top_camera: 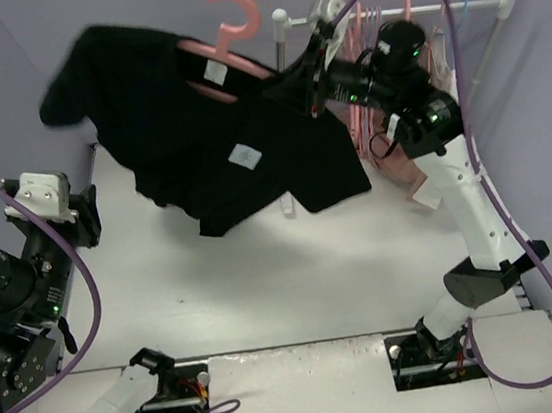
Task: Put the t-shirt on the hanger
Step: Place the hanger at the clothesline.
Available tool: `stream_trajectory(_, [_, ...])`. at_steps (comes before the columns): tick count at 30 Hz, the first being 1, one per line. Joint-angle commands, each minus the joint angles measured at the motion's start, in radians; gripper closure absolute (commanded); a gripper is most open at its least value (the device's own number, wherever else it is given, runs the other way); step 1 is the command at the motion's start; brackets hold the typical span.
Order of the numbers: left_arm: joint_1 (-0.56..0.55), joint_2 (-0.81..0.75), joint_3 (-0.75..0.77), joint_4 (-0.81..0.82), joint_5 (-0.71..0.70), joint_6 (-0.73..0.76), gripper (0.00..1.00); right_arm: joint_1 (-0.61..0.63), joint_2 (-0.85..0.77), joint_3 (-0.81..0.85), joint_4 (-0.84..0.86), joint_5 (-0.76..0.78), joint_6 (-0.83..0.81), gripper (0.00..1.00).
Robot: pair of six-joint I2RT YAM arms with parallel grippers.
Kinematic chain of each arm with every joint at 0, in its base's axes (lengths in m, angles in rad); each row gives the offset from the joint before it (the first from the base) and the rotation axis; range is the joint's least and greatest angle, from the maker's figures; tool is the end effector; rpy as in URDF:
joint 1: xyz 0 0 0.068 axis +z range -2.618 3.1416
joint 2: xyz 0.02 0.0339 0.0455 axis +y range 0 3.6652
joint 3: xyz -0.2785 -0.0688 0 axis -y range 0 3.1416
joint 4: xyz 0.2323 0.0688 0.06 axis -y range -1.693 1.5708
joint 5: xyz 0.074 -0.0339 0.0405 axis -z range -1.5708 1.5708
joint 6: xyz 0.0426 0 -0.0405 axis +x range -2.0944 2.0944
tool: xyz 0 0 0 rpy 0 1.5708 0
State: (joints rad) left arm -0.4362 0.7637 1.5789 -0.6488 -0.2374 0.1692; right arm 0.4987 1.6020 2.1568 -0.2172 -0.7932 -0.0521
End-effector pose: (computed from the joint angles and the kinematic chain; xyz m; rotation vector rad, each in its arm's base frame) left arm 0.0480 -0.0113 0.5355 0.2282 1.3907 -0.0546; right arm 0.2424 0.1666 0.5996 -1.0048 0.9583 0.8617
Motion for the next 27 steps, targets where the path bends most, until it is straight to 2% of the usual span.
stream_trajectory(1, [0.007, 0.014, -0.026, 0.009, -0.013, -0.016, 0.67, -0.054, -0.083, -0.187, 0.090, -0.015, 0.007, 1.00])
stream_trajectory(3, [0.007, 0.026, -0.034, 0.003, -0.011, -0.018, 0.67, -0.063, -0.120, -0.266, 0.089, 0.200, 0.037, 1.00])
stream_trajectory(5, [0.007, 0.035, -0.037, 0.001, 0.000, -0.027, 0.67, -0.063, -0.173, -0.338, 0.097, 0.531, 0.049, 1.00])
stream_trajectory(6, [0.007, 0.036, -0.037, 0.002, 0.002, -0.035, 0.67, -0.066, -0.172, -0.348, 0.098, 0.567, 0.049, 1.00])
stream_trajectory(12, [0.007, 0.058, -0.039, 0.005, 0.030, -0.066, 0.67, 0.020, -0.057, -0.167, 0.109, -0.021, 0.046, 1.00])
stream_trajectory(16, [0.007, 0.054, -0.032, 0.003, 0.034, -0.064, 0.67, 0.063, -0.033, -0.001, 0.138, -0.112, 0.037, 1.00])
stream_trajectory(19, [0.007, 0.047, -0.024, 0.003, 0.028, -0.056, 0.67, 0.052, -0.062, 0.043, 0.306, -0.177, 0.177, 1.00])
stream_trajectory(21, [0.007, 0.043, -0.021, 0.003, 0.026, -0.056, 0.67, 0.053, -0.084, 0.035, 0.375, -0.182, 0.235, 1.00])
stream_trajectory(24, [0.007, 0.035, -0.023, 0.003, 0.028, -0.057, 0.67, 0.029, -0.182, -0.098, 0.391, 0.015, 0.216, 1.00])
stream_trajectory(27, [0.007, 0.029, -0.028, 0.002, 0.036, -0.059, 0.67, -0.047, -0.284, -0.299, 0.391, 0.141, 0.201, 1.00])
